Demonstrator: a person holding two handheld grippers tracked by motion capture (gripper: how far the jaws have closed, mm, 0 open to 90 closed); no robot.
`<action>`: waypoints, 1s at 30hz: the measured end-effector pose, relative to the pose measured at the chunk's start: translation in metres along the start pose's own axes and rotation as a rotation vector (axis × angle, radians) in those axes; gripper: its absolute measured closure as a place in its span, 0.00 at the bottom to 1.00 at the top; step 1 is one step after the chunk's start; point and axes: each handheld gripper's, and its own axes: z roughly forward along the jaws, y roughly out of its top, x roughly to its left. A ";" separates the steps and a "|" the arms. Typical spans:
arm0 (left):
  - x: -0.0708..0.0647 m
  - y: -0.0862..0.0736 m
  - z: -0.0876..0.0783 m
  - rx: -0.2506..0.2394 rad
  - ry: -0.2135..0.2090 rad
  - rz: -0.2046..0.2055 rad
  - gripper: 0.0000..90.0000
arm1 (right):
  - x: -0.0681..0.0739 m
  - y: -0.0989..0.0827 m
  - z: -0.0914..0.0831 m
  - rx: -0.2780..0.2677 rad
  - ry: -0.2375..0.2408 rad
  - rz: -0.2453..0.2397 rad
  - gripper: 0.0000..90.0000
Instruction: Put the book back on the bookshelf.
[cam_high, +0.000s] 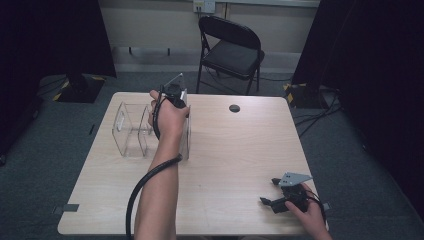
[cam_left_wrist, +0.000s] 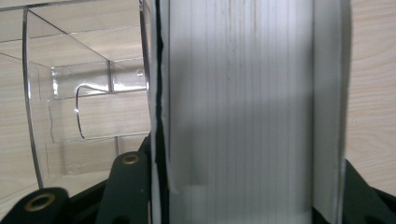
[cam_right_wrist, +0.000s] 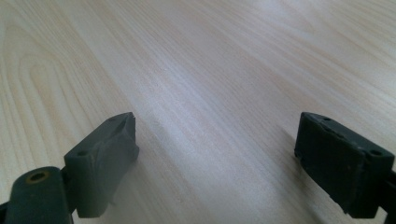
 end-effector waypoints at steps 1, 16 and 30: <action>0.000 0.000 -0.001 0.002 0.005 0.013 0.57 | 0.000 0.000 0.000 0.000 0.000 0.000 0.13; 0.003 -0.006 -0.006 -0.033 -0.034 0.008 0.53 | 0.000 0.000 0.000 -0.002 0.001 0.002 0.13; 0.011 -0.017 -0.015 -0.050 -0.094 0.006 0.50 | 0.000 0.000 0.000 -0.002 0.001 0.001 0.13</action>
